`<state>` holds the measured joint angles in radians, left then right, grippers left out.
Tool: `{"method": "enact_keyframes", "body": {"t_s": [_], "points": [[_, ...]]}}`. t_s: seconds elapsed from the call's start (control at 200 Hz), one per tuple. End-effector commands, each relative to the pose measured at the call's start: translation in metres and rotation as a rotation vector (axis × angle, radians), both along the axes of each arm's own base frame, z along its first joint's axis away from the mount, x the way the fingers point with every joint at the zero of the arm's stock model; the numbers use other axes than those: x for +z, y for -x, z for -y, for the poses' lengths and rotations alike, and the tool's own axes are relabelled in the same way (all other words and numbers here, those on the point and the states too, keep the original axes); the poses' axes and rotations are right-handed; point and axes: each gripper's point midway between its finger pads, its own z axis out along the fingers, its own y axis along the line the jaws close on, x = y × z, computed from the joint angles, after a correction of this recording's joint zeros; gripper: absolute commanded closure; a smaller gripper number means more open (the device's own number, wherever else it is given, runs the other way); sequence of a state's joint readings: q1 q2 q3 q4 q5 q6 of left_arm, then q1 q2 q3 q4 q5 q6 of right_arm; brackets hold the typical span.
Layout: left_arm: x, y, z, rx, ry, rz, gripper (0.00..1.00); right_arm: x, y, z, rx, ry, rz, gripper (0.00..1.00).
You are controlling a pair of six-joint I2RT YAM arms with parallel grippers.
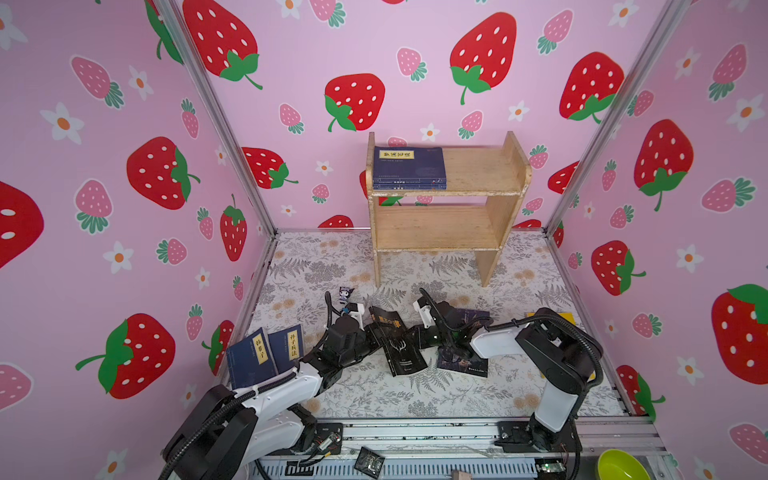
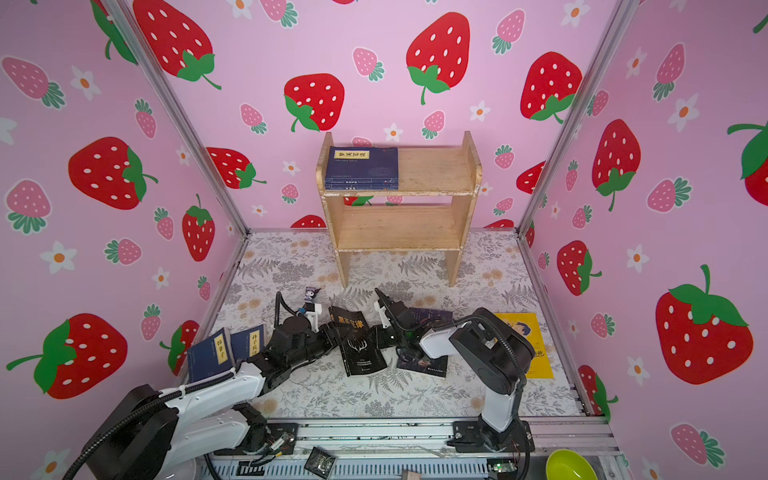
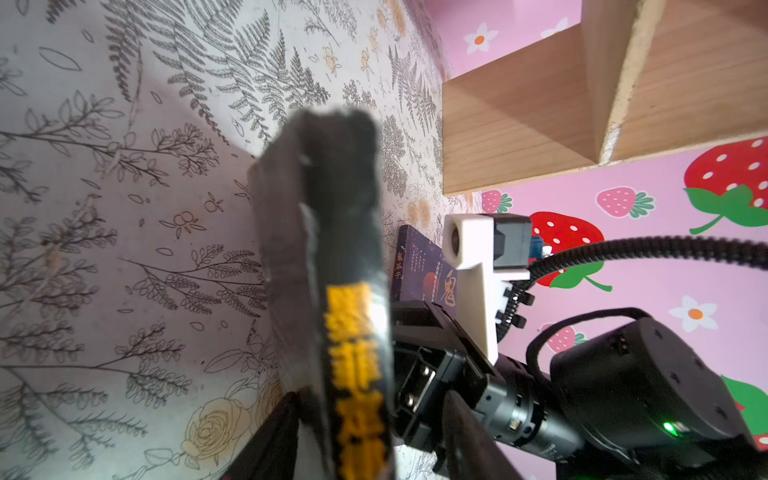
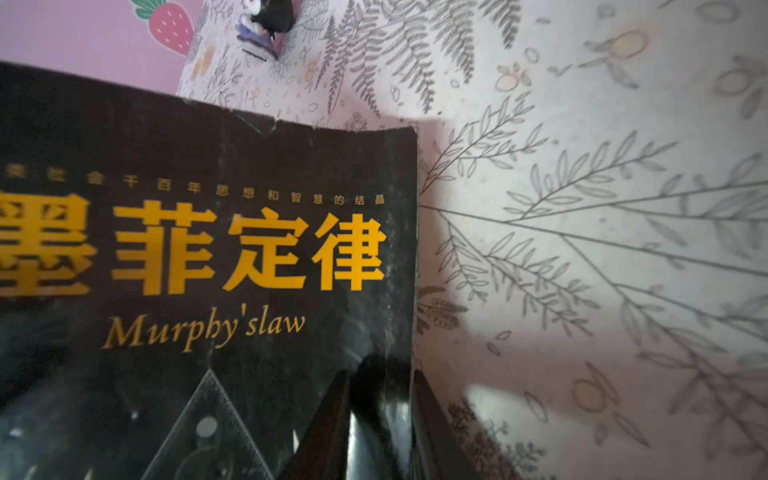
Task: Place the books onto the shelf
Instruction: 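Lift the black book upright with both grippers toward the shelf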
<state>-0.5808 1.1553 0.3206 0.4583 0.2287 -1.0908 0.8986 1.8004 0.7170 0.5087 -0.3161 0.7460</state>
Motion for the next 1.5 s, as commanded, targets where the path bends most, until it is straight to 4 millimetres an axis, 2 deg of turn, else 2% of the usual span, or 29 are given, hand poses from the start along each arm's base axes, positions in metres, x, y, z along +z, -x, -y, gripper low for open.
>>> {"method": "enact_keyframes", "body": {"t_s": [0.0, 0.065, 0.195, 0.265, 0.3, 0.325, 0.39, 0.415, 0.45, 0.565, 0.685, 0.765, 0.795, 0.8, 0.805, 0.895, 1.005, 1.106, 1.231, 1.496], "points": [[0.034, -0.01, 0.015, -0.019, 0.091, 0.065, 0.55, -0.003, 0.022, -0.006, 0.077, 0.0, -0.045, 0.74], [0.027, -0.01, 0.009, 0.009, 0.045, 0.034, 0.62, -0.001, 0.019, -0.004, 0.062, 0.01, -0.029, 0.73], [0.018, -0.008, -0.007, 0.063, -0.052, -0.011, 0.86, 0.009, 0.014, 0.0, 0.037, 0.015, -0.006, 0.71], [0.019, -0.004, -0.01, 0.064, -0.064, -0.021, 0.9, 0.017, 0.011, 0.002, 0.022, 0.009, 0.012, 0.67], [0.02, -0.006, -0.015, 0.089, -0.075, -0.016, 0.93, 0.023, 0.008, 0.004, 0.004, 0.005, 0.021, 0.6], [0.021, -0.006, -0.016, 0.094, -0.075, -0.014, 1.0, 0.029, 0.005, 0.005, -0.007, -0.001, 0.032, 0.57], [0.028, -0.005, -0.015, 0.091, -0.061, -0.006, 1.0, 0.046, -0.002, 0.009, -0.042, -0.024, 0.057, 0.5], [0.033, -0.005, -0.014, 0.09, -0.052, 0.0, 1.0, 0.056, -0.006, 0.012, -0.061, -0.037, 0.075, 0.42], [0.041, -0.005, -0.013, 0.089, -0.029, 0.013, 1.0, 0.066, -0.009, 0.016, -0.082, -0.046, 0.093, 0.37], [0.082, -0.007, -0.014, 0.106, 0.032, 0.088, 1.0, 0.118, -0.024, 0.041, -0.207, -0.094, 0.181, 0.21], [0.142, -0.008, -0.02, 0.142, 0.074, 0.213, 1.0, 0.176, -0.031, 0.086, -0.403, -0.182, 0.25, 0.01], [0.176, -0.009, -0.022, 0.179, 0.115, 0.278, 1.0, 0.211, -0.031, 0.126, -0.556, -0.283, 0.285, 0.0], [0.189, -0.01, -0.022, 0.19, 0.137, 0.301, 1.0, 0.214, -0.029, 0.134, -0.587, -0.307, 0.283, 0.0], [0.19, -0.01, -0.021, 0.192, 0.14, 0.304, 1.0, 0.224, -0.027, 0.139, -0.597, -0.339, 0.291, 0.0], [0.192, -0.011, -0.021, 0.193, 0.143, 0.307, 1.0, 0.225, -0.026, 0.141, -0.602, -0.347, 0.292, 0.0], [0.225, -0.014, -0.009, 0.205, 0.194, 0.396, 1.0, 0.248, -0.014, 0.161, -0.636, -0.466, 0.296, 0.0], [0.257, -0.019, 0.008, 0.235, 0.228, 0.497, 1.0, 0.26, 0.003, 0.157, -0.565, -0.572, 0.262, 0.0], [0.275, -0.029, 0.021, 0.286, 0.281, 0.549, 1.0, 0.26, 0.014, 0.147, -0.499, -0.66, 0.201, 0.0], [0.284, -0.042, 0.042, 0.318, 0.307, 0.582, 1.0, 0.258, 0.024, 0.14, -0.443, -0.787, 0.123, 0.0], [0.301, -0.065, 0.078, 0.329, 0.3, 0.63, 1.0, 0.249, 0.023, 0.13, -0.415, -0.84, 0.06, 0.0]]}}
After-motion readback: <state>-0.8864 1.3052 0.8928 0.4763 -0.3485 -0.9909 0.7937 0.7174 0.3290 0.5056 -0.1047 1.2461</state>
